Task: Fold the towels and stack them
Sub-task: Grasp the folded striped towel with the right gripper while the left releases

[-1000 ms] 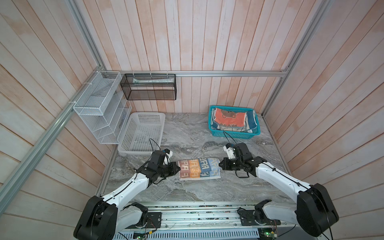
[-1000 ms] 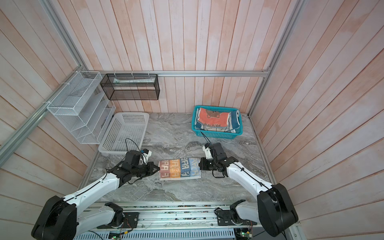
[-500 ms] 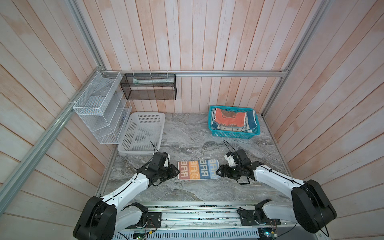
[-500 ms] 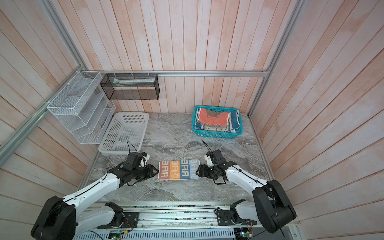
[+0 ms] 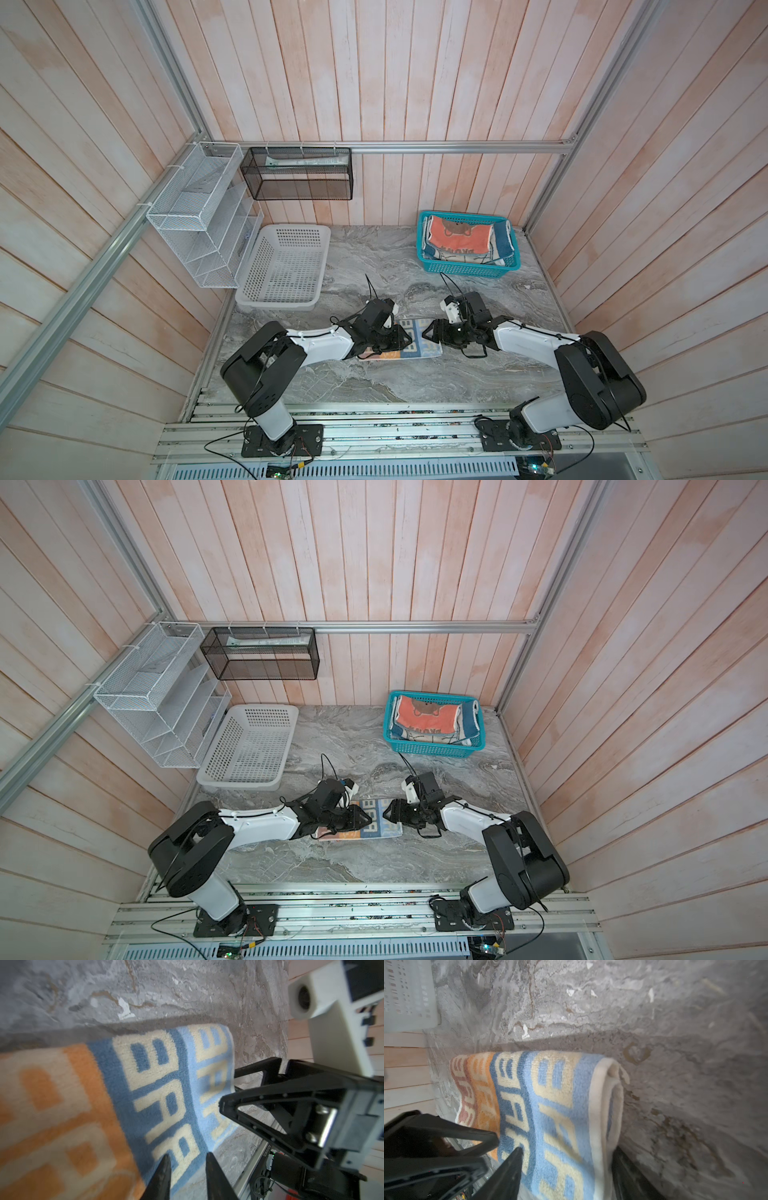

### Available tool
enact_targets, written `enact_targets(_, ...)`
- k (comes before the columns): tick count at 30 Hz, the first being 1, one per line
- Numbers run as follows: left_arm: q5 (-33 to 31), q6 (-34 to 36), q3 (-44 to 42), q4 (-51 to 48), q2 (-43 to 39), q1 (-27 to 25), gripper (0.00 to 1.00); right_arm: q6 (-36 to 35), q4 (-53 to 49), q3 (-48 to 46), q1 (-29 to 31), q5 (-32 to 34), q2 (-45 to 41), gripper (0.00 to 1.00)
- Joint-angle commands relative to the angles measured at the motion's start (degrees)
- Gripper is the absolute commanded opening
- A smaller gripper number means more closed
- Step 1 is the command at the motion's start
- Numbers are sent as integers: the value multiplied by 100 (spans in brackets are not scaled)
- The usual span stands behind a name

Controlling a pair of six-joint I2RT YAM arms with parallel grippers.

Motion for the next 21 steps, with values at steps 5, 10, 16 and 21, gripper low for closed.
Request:
enact_targets(5,239,-561,-192,945,629,-5,31,105,15,-48,160,-111,683,51)
enact_targets(10,161,-522,-296,881,424,17,31,42,-96,287,273,-81,827,20)
enact_targets(16,276,-415,-431,763,75,316,31,-57,-715,962,356,643,644,0)
enact_targets(21,158,-99,-561,429,-496,765,34,-216,-1077,1923,354,950,753,0)
